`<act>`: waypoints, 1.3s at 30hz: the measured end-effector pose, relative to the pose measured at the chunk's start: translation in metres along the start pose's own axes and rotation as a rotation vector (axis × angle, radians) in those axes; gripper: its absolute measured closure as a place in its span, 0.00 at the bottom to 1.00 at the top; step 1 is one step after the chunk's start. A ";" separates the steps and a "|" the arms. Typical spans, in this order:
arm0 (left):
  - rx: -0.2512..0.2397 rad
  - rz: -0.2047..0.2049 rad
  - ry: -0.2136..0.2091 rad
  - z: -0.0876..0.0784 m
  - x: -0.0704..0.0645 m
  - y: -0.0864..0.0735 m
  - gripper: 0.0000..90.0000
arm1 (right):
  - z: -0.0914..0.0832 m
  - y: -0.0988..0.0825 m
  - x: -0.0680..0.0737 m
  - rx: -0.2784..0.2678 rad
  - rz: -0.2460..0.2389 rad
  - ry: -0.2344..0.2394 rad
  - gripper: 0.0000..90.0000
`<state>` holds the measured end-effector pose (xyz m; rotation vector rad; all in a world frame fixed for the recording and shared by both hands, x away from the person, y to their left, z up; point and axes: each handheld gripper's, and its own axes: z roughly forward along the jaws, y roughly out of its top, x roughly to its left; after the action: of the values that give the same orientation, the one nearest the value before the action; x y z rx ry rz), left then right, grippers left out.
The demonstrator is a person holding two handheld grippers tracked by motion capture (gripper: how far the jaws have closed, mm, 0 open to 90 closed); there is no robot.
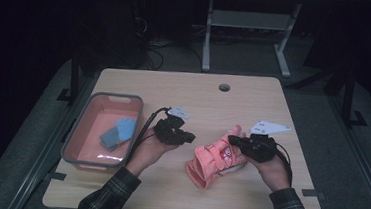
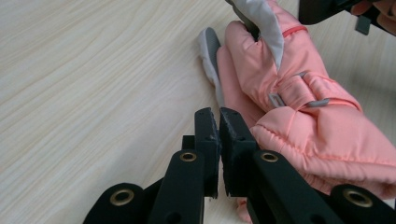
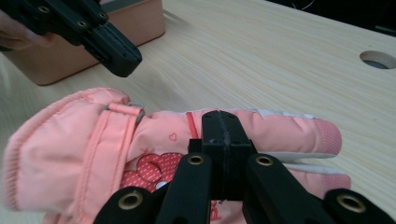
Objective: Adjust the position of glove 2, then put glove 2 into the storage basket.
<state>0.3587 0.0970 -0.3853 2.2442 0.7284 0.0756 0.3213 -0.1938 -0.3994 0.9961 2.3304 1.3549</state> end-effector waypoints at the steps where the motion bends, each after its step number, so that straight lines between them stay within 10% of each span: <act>1: -0.004 -0.006 0.001 0.000 0.000 0.000 0.95 | 0.003 0.000 -0.001 0.006 0.006 -0.001 1.00; 14: 0.013 -0.002 0.013 0.000 0.004 -0.003 0.90 | 0.032 -0.011 -0.005 0.096 -0.002 0.011 1.00; 39: 0.023 0.034 -0.101 0.045 -0.003 0.028 0.28 | 0.041 -0.022 -0.005 0.173 0.008 0.021 1.00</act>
<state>0.3812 0.0509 -0.3972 2.2652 0.6399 -0.0302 0.3377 -0.1776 -0.4401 1.0457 2.4964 1.1874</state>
